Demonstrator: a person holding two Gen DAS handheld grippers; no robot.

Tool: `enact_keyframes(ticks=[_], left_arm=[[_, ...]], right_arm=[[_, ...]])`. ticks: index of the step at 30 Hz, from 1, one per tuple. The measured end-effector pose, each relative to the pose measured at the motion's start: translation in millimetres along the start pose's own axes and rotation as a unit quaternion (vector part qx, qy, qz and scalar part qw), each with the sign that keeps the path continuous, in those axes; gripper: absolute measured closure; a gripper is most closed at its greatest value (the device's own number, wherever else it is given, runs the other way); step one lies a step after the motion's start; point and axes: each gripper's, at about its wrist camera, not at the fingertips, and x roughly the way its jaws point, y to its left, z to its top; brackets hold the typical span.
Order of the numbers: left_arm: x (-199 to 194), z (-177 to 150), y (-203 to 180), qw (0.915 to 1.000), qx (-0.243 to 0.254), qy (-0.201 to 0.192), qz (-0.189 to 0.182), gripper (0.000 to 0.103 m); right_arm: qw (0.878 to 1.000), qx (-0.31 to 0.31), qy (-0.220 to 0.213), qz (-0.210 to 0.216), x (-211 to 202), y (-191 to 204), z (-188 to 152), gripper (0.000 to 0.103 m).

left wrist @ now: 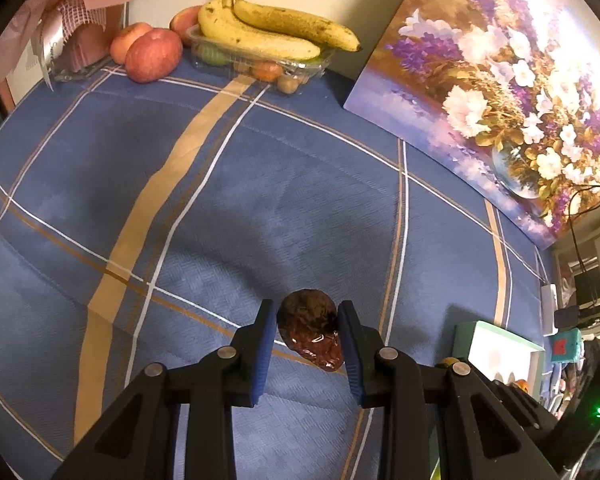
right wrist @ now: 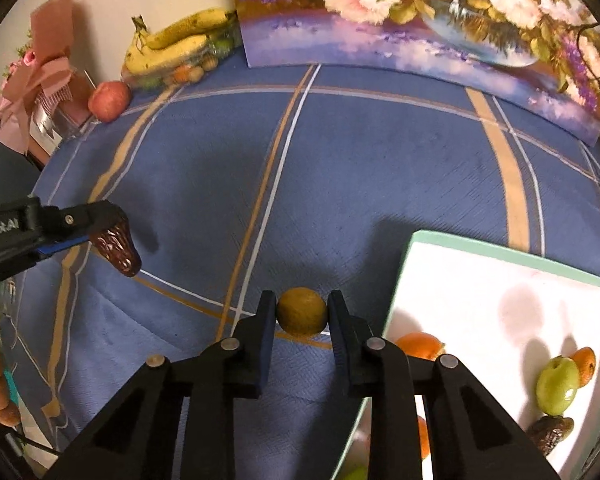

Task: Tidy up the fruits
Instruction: 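Grasp the small tan fruit on the cloth with the right tool, then carry the brown date and tan fruit over the white tray with both tools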

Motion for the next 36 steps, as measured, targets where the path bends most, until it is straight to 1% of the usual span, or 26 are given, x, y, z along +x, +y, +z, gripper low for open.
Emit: enact_keyframes(ticks=[6,10,16,24,29,36], left_arm=[[-15.1,-10.8,-9.6,0.9999,0.011,-0.008,-0.003,0.07],[-23.3,-21.6,-14.7,0.9997,0.018,-0.008,-0.015,0.07],[-31.5,-35.3,-26.2,0.9989,0.034,-0.007,-0.032,0.07],[-43.9,-52.4,-42.7,0.9974,0.064,-0.015,-0.031,0.07],[-50.8,-64.9,-58.2,0.9953,0.088,-0.021,-0.033,0.07],[-50.7,-80.2,-88.3,0.9901,0.136,-0.02,-0.026,0.07]], right_arm=[[1.0,0.005,-0.015,0.002,-22.0,-3.5,-4.2,0.076],[1.0,0.009,-0.021,0.006,-33.0,-4.3,-13.4,0.076],[1.0,0.001,-0.025,-0.007,-49.8,-3.5,-29.9,0.076],[0.999,0.008,-0.035,-0.017,-70.9,-9.9,-48.7,0.076],[0.999,0.016,-0.043,-0.018,-84.1,-15.7,-59.6,0.076],[0.998,0.045,-0.041,-0.018,-90.4,-39.1,-69.8,0.075]])
